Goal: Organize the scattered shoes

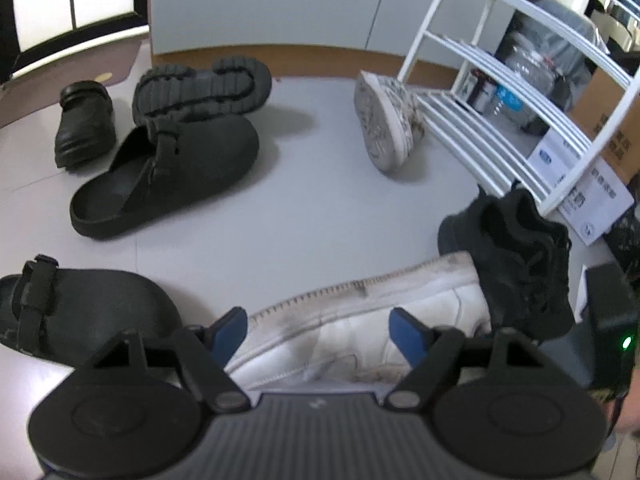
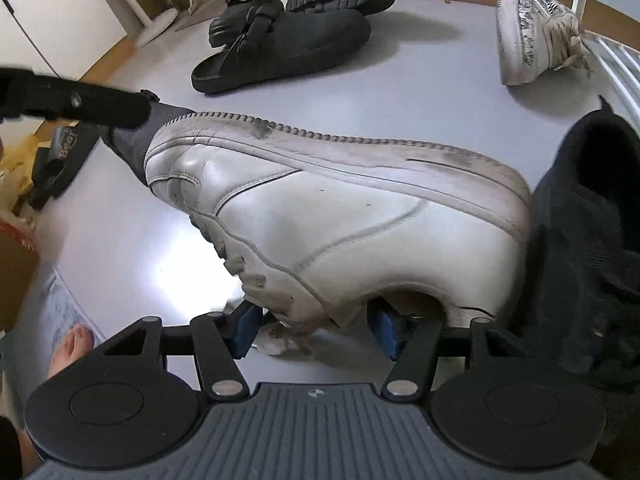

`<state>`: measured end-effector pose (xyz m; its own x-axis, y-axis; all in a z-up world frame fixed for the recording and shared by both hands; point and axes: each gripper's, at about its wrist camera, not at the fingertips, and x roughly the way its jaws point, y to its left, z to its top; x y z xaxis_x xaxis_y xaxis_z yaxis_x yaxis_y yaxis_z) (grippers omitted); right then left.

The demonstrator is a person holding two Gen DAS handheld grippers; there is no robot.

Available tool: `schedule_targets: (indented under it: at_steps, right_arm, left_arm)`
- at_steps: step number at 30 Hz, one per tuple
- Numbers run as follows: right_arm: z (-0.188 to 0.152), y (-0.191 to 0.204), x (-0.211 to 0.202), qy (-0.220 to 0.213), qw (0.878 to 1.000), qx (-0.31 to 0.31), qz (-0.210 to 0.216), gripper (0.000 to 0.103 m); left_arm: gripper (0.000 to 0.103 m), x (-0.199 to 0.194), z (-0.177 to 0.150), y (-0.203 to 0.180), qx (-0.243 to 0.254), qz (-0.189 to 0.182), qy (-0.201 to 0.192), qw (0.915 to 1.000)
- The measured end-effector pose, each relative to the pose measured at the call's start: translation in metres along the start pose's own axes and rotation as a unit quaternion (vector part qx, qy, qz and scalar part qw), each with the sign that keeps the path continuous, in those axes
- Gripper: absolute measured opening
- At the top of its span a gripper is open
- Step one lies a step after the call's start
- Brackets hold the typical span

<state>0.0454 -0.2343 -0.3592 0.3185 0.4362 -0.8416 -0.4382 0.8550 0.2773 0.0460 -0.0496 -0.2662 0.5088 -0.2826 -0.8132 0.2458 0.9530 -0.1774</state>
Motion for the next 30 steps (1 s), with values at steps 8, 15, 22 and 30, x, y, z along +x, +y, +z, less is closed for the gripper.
schedule_targets:
  at_steps: [8, 15, 22, 30]
  right_arm:
    - [-0.004, 0.000, -0.005, -0.012, 1.000, 0.005, -0.015, 0.019]
    - [0.001, 0.006, -0.032, -0.052, 0.999, -0.011, 0.002, 0.011]
    - [0.029, -0.004, -0.051, -0.090, 0.996, 0.005, 0.005, 0.010]
    - [0.053, -0.016, -0.045, -0.077, 0.996, 0.039, -0.016, 0.026]
  left_arm:
    - [0.080, 0.006, -0.003, 0.000, -0.006, -0.002, 0.016, 0.9998]
    - [0.080, 0.005, -0.003, 0.004, -0.019, 0.005, 0.013, 0.9997]
    - [0.080, 0.007, 0.001, -0.001, -0.015, 0.003, 0.013, 0.9998]
    - [0.080, 0.007, 0.000, 0.000, -0.019, 0.003, 0.015, 0.9997]
